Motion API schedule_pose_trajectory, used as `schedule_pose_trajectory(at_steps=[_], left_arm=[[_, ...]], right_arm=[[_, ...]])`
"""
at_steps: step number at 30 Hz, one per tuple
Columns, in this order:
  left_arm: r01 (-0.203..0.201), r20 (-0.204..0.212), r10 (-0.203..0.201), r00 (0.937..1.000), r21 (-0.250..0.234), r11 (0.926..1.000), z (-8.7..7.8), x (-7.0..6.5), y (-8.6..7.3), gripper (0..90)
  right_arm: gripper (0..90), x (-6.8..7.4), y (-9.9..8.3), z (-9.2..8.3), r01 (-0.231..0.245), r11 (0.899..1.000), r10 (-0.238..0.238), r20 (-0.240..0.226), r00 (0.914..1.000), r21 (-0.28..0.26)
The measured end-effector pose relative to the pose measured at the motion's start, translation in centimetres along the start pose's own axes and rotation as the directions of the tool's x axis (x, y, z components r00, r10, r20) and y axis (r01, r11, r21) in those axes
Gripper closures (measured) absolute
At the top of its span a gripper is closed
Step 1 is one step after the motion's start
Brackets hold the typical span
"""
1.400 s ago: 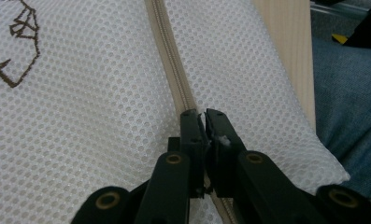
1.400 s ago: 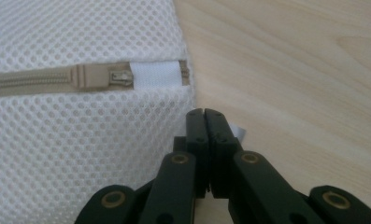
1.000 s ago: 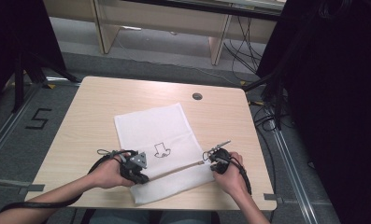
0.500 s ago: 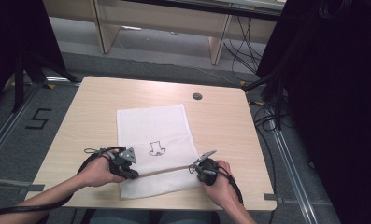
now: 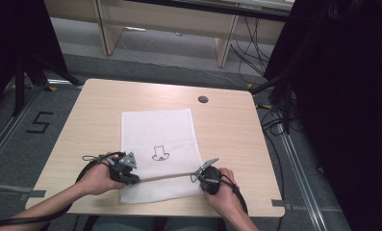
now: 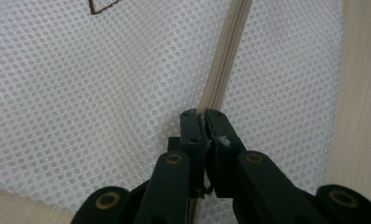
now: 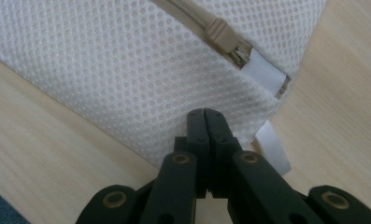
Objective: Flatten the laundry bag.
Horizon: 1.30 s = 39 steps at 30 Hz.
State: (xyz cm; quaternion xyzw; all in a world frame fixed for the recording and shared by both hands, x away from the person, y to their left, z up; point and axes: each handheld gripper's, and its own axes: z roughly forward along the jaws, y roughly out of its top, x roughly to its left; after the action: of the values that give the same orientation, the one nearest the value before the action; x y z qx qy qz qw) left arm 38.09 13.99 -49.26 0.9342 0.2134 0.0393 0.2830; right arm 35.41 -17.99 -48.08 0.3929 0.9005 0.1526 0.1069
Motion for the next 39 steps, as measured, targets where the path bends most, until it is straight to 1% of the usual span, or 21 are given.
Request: schedule_pose_trajectory(at_steps=[2, 4, 5, 6, 10, 11, 12, 15, 16, 21, 22, 24, 25, 27, 28, 31, 32, 34, 35, 36, 39], left_arm=[[0.034, -0.007, -0.034, 0.9994, -0.025, 0.9991, 0.1, -0.1, -0.1, 85.6], [0.022, -0.019, -0.022, 0.9996, 0.001, 0.9998, -0.2, 0.2, -0.2, 85.5], [0.047, -0.022, -0.047, 0.9987, -0.021, 0.9987, 0.0, 0.2, -0.3, 85.4], [0.035, -0.032, -0.035, 0.9989, 0.003, 0.9994, -0.3, 0.5, -0.3, 85.3], [0.023, -0.053, -0.024, 0.9983, -0.003, 0.9997, -0.3, 0.8, -0.5, 85.0], [0.042, -0.069, -0.043, 0.9967, -0.02, 0.9989, -0.2, 0.8, -0.6, 84.9], [0.019, -0.073, -0.019, 0.9971, -0.004, 0.9998, -0.4, 1.0, -0.6, 84.9], [0.024, -0.088, -0.024, 0.9959, 0.003, 0.9997, -0.4, 1.0, -0.7, 84.7], [0.03, -0.092, -0.03, 0.9953, 0.002, 0.9995, -0.5, 1.1, -0.7, 84.7], [0.033, -0.11, -0.032, 0.9934, 0.005, 0.9994, -0.7, 1.3, -1.0, 84.6], [0.025, -0.121, -0.024, 0.9924, 0.005, 0.9997, -0.8, 1.5, -1.0, 84.5], [0.056, -0.132, -0.057, 0.9897, -0.007, 0.9984, -0.7, 1.4, -1.2, 84.3], [0.06, -0.125, -0.06, 0.9903, -0.009, 0.9982, -0.8, 1.3, -1.3, 84.2], [0.047, -0.133, -0.048, 0.99, -0.01, 0.9988, -0.8, 1.0, -1.4, 84.1], [0.048, -0.133, -0.048, 0.9899, -0.004, 0.9988, -0.8, 0.9, -1.3, 84.1], [0.034, -0.144, -0.033, 0.989, 0.005, 0.9994, -0.8, 0.8, -1.2, 84.0], [0.046, -0.144, -0.046, 0.9885, -0.003, 0.9989, -0.8, 0.8, -1.3, 84.0], [0.055, -0.117, -0.054, 0.9916, 0.008, 0.9985, -0.9, 0.8, -1.3, 84.0], [0.064, -0.119, -0.064, 0.9908, -0.008, 0.9979, -0.8, 0.5, -1.3, 84.0], [0.045, -0.122, -0.044, 0.9915, 0.006, 0.999, -0.9, 0.4, -1.3, 84.0], [0.051, -0.13, -0.051, 0.9903, -0.001, 0.9987, -0.6, 0.1, -1.2, 84.0]], right_arm=[[90.0, 0.4, -0.1, 0.0, 0.004, 1.0, -0.004, -0.003, 1.0, 0.0], [90.0, 0.7, -0.1, -0.1, 0.011, 1.0, -0.011, -0.012, 0.9999, 0.004], [90.0, 0.9, -0.1, -0.1, 0.02, 1.0, -0.02, -0.015, 0.9997, 0.003], [90.0, 1.4, -0.1, -0.1, 0.027, 1.0, -0.027, -0.02, 0.9994, 0.005], [90.0, 2.0, -0.1, -0.2, 0.033, 0.999, -0.032, -0.031, 0.999, 0.014], [90.0, 2.2, -0.1, -0.3, 0.031, 0.999, -0.031, -0.042, 0.9987, 0.015], [90.0, 2.2, -0.1, -0.3, 0.031, 0.999, -0.031, -0.042, 0.9987, 0.015], [90.0, 2.4, 0.1, -0.1, 0.053, 0.999, -0.052, -0.041, 0.9978, 0.007], [90.0, 2.6, 0.2, -0.2, 0.035, 0.999, -0.035, -0.054, 0.9979, 0.011], [89.0, 2.7, 0.2, -0.2, 0.037, 0.999, -0.036, -0.087, 0.9955, 0.006], [88.0, 2.8, 0.2, -0.1, 0.026, 1.0, -0.026, -0.121, 0.9923, -0.003], [88.1, 2.8, 0.3, -0.1, 0.024, 1.0, -0.025, -0.138, 0.9901, -0.007], [88.4, 2.8, 0.3, -0.2, 0.001, 1.0, -0.004, -0.152, 0.9883, -0.016], [88.2, 1.9, 0.6, -1.2, -0.034, 0.997, 0.022, -0.162, 0.9866, -0.073], [88.2, 1.9, 0.6, -1.2, -0.034, 0.997, 0.022, -0.162, 0.9866, -0.073], [88.4, 0.5, 0.8, -2.5, -0.103, 0.986, 0.083, -0.149, 0.9853, -0.131], [88.3, 0.1, 0.8, -2.6, -0.116, 0.983, 0.095, -0.143, 0.9852, -0.144], [88.2, -0.2, 0.8, -2.3, -0.143, 0.982, 0.123, -0.158, 0.9796, -0.121], [88.2, -0.4, 0.8, -1.8, -0.124, 0.985, 0.104, -0.157, 0.982, -0.121], [88.2, -0.5, 0.9, -1.3, -0.113, 0.987, 0.096, -0.15, 0.984, -0.114], [88.3, -1.4, 1.7, -0.4, -0.129, 0.987, 0.118, -0.119, 0.9859, -0.091]])
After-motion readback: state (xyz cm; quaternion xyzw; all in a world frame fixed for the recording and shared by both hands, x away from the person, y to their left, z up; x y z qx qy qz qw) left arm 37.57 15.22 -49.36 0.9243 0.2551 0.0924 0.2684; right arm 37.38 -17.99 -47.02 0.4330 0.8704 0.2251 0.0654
